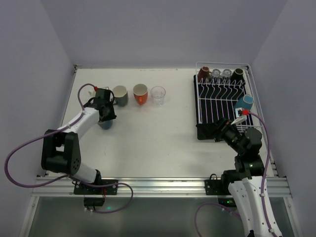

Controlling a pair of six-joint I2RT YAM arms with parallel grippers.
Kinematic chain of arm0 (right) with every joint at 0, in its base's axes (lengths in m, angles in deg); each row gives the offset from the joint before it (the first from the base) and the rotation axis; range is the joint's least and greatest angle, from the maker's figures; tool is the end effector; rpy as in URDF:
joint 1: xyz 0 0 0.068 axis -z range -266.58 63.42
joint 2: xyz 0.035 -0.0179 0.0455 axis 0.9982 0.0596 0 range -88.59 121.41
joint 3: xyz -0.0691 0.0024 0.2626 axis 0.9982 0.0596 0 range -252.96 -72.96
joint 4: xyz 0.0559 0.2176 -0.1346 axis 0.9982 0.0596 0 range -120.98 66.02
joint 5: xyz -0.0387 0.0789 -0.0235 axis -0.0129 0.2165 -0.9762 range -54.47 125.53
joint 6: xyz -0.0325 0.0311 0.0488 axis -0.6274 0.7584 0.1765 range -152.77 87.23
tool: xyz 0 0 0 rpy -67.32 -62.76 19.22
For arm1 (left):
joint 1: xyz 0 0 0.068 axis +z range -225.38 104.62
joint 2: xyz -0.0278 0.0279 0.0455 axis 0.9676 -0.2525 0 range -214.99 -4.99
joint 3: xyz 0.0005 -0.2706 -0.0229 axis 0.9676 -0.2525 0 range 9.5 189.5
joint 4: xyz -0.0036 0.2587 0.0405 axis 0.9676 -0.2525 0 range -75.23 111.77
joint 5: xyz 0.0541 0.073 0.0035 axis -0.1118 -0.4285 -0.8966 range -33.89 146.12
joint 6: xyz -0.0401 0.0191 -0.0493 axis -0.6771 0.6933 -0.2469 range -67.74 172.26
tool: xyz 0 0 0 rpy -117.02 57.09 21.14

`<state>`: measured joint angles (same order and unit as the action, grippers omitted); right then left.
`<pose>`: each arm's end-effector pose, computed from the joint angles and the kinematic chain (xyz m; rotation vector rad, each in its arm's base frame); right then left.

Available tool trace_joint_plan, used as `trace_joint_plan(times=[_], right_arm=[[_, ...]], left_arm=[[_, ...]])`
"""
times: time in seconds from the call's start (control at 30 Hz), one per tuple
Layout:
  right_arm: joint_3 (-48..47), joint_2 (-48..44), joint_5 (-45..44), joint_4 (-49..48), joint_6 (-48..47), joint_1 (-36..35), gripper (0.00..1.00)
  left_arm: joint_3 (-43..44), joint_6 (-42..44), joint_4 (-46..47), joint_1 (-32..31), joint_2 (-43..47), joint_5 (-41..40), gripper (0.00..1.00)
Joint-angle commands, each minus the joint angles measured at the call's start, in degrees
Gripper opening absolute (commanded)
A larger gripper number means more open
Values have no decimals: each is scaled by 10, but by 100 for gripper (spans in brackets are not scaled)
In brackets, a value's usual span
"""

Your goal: Unload the cups from the dish rack

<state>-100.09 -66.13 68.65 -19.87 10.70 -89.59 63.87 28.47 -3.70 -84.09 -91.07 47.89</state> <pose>0.1326 0.0356 0.2804 0.1665 1.7784 1.0802 0.3081 -0.0396 0.1916 -0.3884 2.5237 -0.0343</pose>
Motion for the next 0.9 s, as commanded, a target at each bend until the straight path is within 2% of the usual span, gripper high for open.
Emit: trace_joint_plan(times=[0.0,0.07,0.2,0.37,0.53,0.7,0.73,0.8,0.87], right_arm=[[-1,7,12,0,-8,-2,99],[-7,12,7,6,-11,-2,99],[-19,18,7,8,-14,-2,99],[-52,25,-18,42,-34,-2,99],[-97,38,-95,89,-64,-2,97],[-145,73,-226,145,-104,-2,89],[-164,90,-290,152,-109,-2,87],[-182,105,-342,166,-123,-2,84],[-212,137,-430,170,-142,-2,80]], left_arm=[[22,24,13,8,1,-19,32],[18,24,12,8,12,-22,41],[10,28,3,8,43,-34,66],[16,33,-4,8,93,-25,77],[37,30,43,7,200,58,96],[43,10,107,-8,296,194,100],[39,8,117,-21,308,217,100],[13,-2,146,-38,339,270,100],[-13,1,164,-72,363,302,100]])
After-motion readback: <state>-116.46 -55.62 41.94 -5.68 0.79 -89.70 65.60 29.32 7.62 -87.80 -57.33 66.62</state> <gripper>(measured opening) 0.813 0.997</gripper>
